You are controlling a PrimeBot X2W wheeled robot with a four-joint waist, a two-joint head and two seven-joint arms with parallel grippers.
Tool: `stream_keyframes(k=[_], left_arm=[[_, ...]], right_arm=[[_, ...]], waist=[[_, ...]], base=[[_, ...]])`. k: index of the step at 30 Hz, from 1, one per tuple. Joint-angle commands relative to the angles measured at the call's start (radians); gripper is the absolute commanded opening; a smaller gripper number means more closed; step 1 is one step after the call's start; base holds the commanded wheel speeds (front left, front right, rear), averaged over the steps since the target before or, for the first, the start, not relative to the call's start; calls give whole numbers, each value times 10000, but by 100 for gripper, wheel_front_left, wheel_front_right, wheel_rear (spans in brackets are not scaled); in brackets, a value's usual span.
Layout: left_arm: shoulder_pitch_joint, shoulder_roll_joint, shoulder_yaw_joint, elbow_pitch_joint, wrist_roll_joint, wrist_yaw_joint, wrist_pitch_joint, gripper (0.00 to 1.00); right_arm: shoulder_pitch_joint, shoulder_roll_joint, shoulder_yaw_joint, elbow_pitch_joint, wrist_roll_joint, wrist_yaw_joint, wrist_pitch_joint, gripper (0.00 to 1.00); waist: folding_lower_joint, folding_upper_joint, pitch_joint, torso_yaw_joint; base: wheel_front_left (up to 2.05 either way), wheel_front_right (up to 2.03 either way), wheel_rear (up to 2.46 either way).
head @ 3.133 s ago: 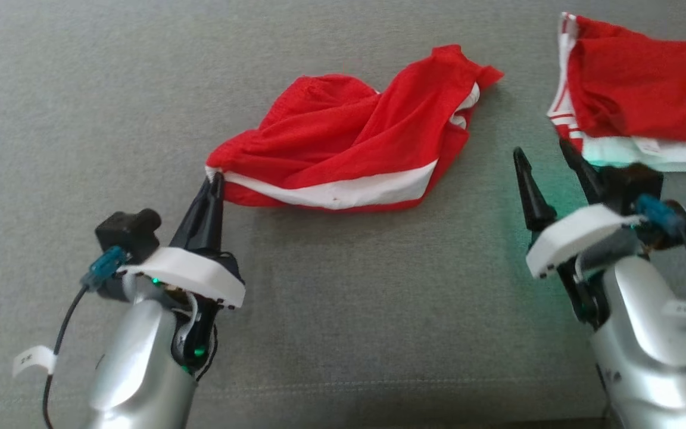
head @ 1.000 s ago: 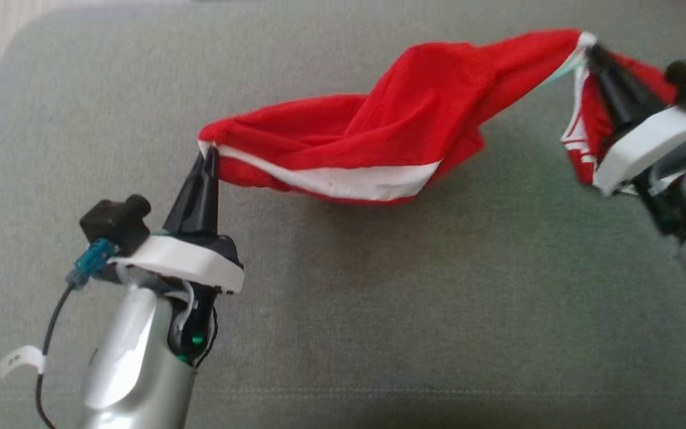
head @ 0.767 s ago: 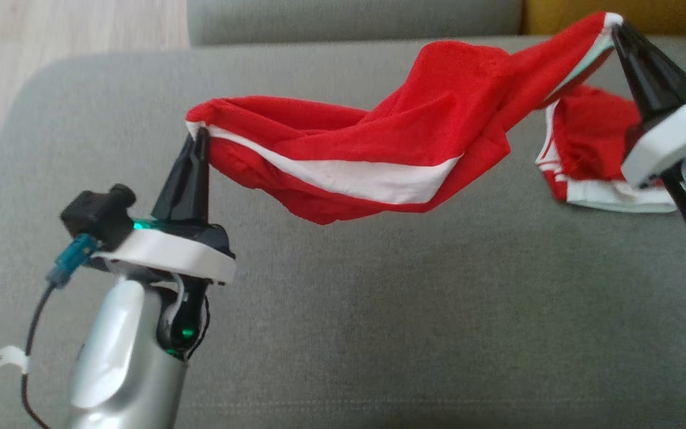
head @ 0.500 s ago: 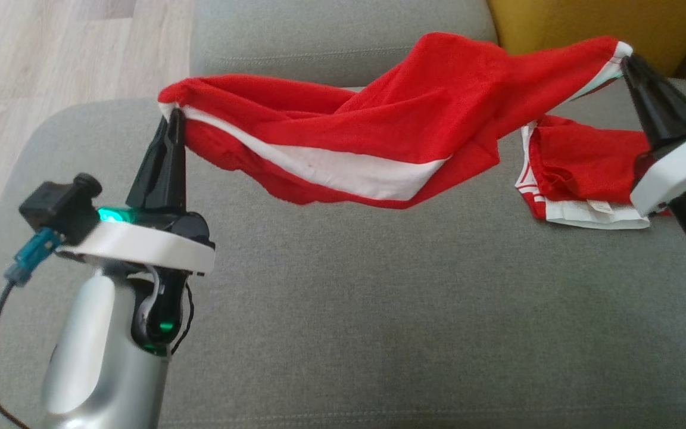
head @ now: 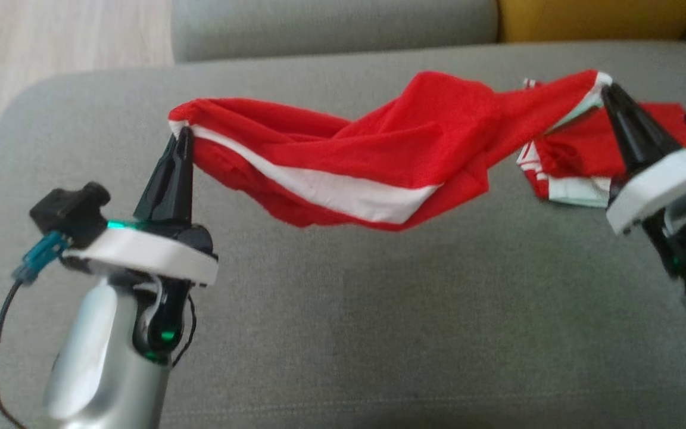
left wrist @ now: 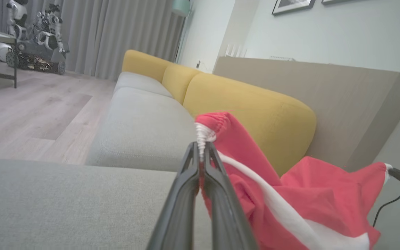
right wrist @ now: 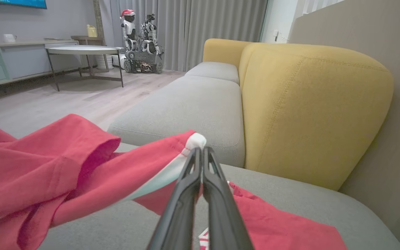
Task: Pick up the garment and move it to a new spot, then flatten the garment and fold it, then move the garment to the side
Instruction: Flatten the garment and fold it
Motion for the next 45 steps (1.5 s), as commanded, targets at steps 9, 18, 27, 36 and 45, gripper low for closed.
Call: stream_keyframes(k=[9,18,27,36,45], left_arm=[[-2680,404,-342,917,642,-85,-960,0],[-2251,480,-1687,2864,1097,-104,-1041,0],[-2231,628,-1830,4221,918,-106,-1043,100],[-1853,409,-336,3564,1095,264,-1043,100],[195,-313,1310,839,899,106,-1044,100]], right_arm=[[-2856,514,302,1942,-1127,65,-1949,0],[-2984,1407,1240,4895,-1293,65,-2350,0],[-3331,1457,1941,6345,-907,65,-2782,100],[-3031,1245,1693,6153,-412,65,-3378,100],[-811,1392,291,4297,148,65,-3576,100]], waist=[[0,0,1604,138],[0,0,1962,275],[0,0,1786,265],[0,0,1159,405],[0,0,412,578]], base=[[0,0,0],[0,0,0],[0,0,0],[0,0,0],[0,0,0]])
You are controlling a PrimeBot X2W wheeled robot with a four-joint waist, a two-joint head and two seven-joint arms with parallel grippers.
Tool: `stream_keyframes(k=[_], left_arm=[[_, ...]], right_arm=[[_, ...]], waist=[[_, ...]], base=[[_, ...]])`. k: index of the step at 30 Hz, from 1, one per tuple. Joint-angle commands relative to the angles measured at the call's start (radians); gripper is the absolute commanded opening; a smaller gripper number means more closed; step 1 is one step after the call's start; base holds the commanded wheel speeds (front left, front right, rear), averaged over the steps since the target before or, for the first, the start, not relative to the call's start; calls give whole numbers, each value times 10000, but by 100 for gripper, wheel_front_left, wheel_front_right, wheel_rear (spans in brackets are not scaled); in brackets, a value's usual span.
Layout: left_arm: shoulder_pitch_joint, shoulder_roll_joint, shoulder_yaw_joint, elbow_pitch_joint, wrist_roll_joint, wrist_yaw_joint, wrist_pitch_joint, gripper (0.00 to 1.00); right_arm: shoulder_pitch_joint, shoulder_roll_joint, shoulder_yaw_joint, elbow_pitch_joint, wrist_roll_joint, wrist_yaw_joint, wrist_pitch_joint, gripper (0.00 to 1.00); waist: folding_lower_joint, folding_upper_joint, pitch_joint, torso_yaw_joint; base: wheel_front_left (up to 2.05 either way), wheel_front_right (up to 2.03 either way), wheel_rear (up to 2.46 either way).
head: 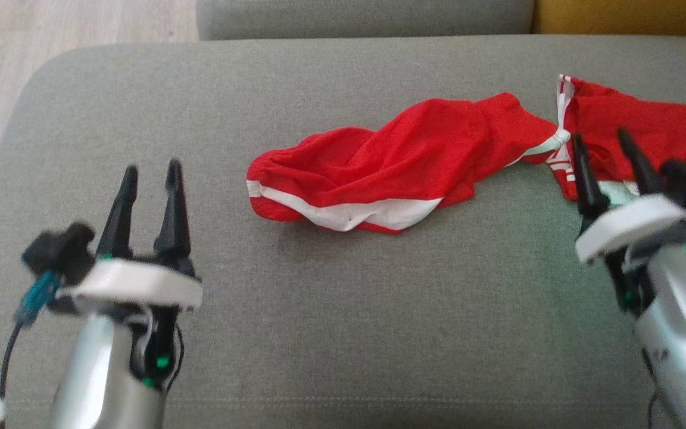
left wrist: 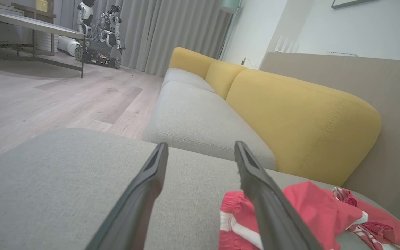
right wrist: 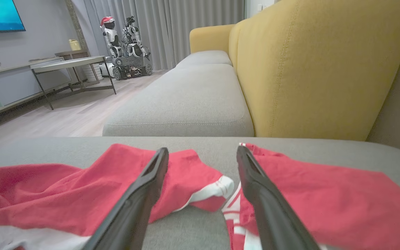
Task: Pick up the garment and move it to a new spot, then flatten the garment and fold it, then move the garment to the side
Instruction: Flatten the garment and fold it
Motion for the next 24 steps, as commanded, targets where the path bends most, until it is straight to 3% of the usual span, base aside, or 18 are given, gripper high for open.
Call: stream_keyframes(k=[1,6,12,24], left_arm=[[-99,98,369,-461,-22,-44,-91,100],[666,-5,352,-1165,-16,-124,-91,100],[625,-22,88,-1315,-145,-163,-91,100],[268,-25,-536,-1005,-502,-162,-91,100]], right_arm=[[59,30,31,-426,27,65,-121,100],[957,310,-543,-1299,-349,65,35,100],[975,674,-795,-2075,-403,65,982,100],[-132,847,-484,-1393,1067,65,2773,100]], waist=[[0,0,-37,9],[0,0,36,83],[0,0,511,325],[0,0,1252,1284]], base=[[0,0,0],[0,0,0],[0,0,0],[0,0,0]])
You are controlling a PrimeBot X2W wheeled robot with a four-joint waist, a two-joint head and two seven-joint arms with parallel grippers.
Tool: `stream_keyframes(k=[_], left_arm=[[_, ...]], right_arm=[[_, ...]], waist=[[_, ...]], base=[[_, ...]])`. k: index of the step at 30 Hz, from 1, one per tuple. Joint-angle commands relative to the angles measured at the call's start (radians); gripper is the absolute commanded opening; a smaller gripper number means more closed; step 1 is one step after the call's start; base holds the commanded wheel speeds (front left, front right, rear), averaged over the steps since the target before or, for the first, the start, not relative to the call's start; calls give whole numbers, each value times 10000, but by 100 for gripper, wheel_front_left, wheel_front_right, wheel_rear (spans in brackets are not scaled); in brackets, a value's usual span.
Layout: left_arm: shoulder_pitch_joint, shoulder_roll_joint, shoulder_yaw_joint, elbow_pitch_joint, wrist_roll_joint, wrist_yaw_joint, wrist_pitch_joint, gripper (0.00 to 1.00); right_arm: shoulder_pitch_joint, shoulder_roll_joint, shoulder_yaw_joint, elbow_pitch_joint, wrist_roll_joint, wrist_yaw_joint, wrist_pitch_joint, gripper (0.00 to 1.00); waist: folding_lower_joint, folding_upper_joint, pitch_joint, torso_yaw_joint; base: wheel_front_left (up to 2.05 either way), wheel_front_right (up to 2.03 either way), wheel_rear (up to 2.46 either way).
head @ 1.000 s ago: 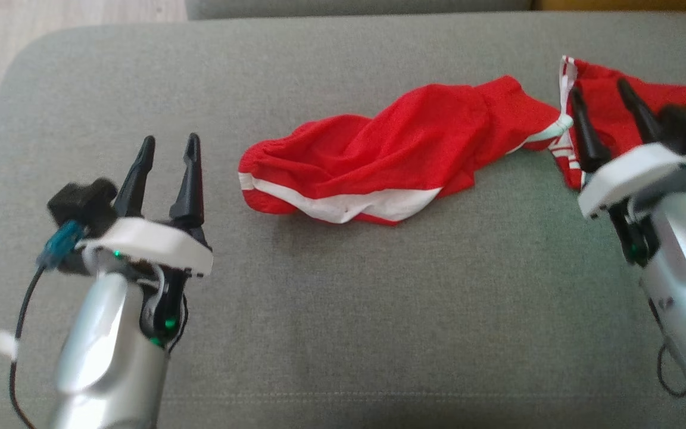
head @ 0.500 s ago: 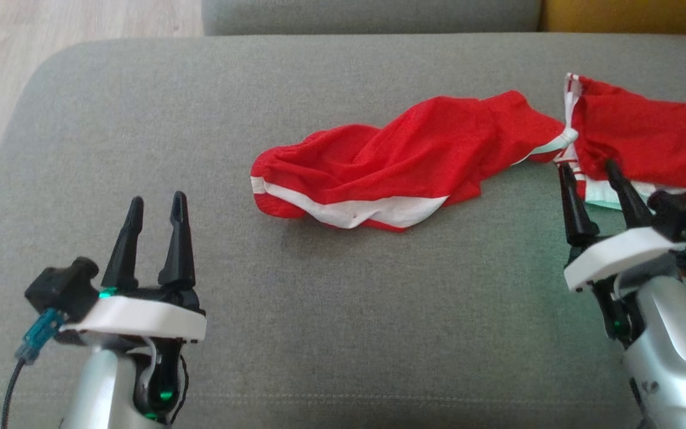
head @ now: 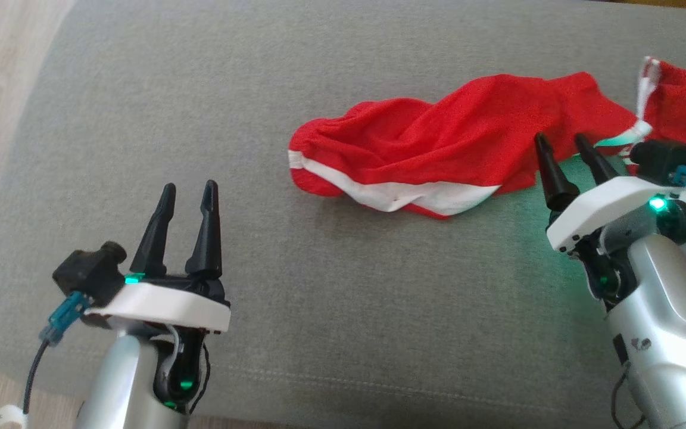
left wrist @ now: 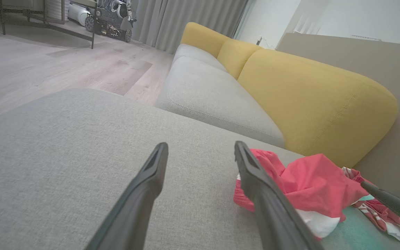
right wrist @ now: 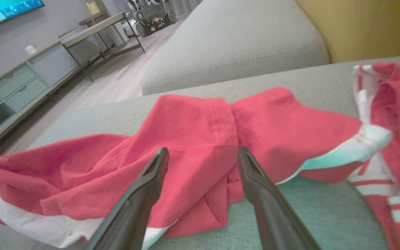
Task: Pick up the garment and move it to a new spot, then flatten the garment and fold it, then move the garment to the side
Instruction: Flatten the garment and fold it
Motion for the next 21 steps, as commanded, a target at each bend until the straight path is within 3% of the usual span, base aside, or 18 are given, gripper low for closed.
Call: stream_keyframes(k=[1,19,20,21], left_arm=[[-440,87,249,-250,-106,-27,-89,100],[-662,86,-43,-89,-153,-45,-89,100],[-687,86,-65,-87,-158,-45,-89,100],[-706,86,-79,-87,-160,-45,-89,100]], right_arm=[[-331,-30,254,-68,295,65,153,100],[-1296,-30,418,1704,832,65,-290,100],[-1351,-16,473,1733,889,65,-322,83],[-1405,-14,538,1750,929,65,-363,0]], waist=[[0,0,162,263],[0,0,580,604],[0,0,600,612],[0,0,622,614]], base=[[0,0,0],[0,0,0],[0,0,0],[0,0,0]])
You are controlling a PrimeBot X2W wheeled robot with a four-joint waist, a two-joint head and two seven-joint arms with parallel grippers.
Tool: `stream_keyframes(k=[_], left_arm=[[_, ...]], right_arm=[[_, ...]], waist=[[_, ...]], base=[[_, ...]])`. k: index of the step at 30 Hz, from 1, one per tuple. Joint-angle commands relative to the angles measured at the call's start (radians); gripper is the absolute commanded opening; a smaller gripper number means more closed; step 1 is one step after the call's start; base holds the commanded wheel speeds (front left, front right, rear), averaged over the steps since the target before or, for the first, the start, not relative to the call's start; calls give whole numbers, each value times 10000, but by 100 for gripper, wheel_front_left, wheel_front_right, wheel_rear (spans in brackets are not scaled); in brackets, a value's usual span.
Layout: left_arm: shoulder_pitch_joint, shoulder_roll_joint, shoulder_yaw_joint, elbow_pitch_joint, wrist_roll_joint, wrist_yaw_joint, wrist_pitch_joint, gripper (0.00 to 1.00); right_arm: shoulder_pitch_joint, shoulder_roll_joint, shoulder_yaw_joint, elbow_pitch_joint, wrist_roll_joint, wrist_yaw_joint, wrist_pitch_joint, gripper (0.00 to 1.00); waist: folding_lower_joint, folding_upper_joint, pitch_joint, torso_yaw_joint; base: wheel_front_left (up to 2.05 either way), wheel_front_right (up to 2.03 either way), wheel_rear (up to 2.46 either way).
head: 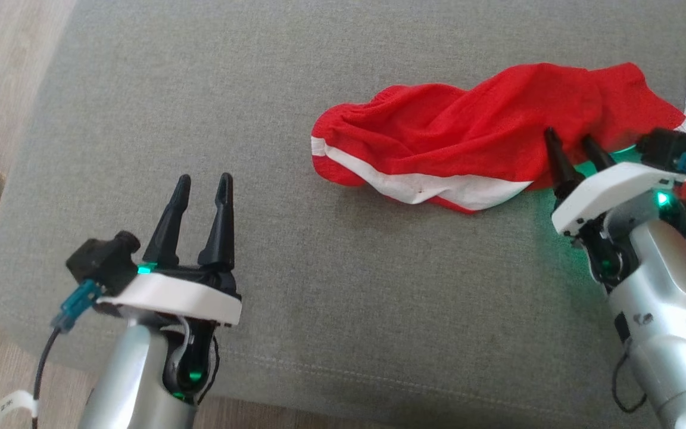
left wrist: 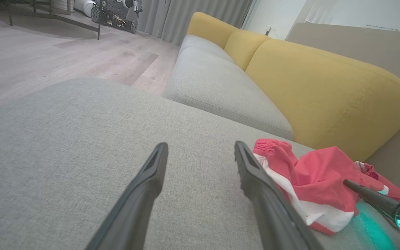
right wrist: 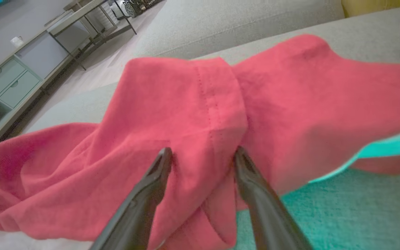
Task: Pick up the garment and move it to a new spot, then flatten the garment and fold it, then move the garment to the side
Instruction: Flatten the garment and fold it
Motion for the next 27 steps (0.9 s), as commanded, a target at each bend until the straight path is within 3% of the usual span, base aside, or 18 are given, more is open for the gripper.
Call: stream_keyframes(k=[1,9,14,22,27], left_arm=[[-398,90,314,-293,-69,-34,-89,100],[-288,89,418,-148,-52,-7,-89,100],[-92,89,375,-119,-139,27,-89,100],[283,89,86,-161,-355,203,-89,100],[245,89,-74,-204,-545,235,-89,100]], right_arm=[[-334,37,258,-274,57,65,-168,0],[-347,-293,821,-314,-228,65,-773,0],[-27,-664,869,-760,-791,65,-490,0],[791,-1517,-140,-2630,-2562,65,2070,0],[1052,-1444,-723,-4154,-3835,65,3686,0]], waist=[[0,0,22,2],[0,0,-342,-297],[0,0,-840,-685],[0,0,-1333,-1024],[0,0,-1171,-780]], base=[[0,0,0],[0,0,0],[0,0,0],[0,0,0],[0,0,0]])
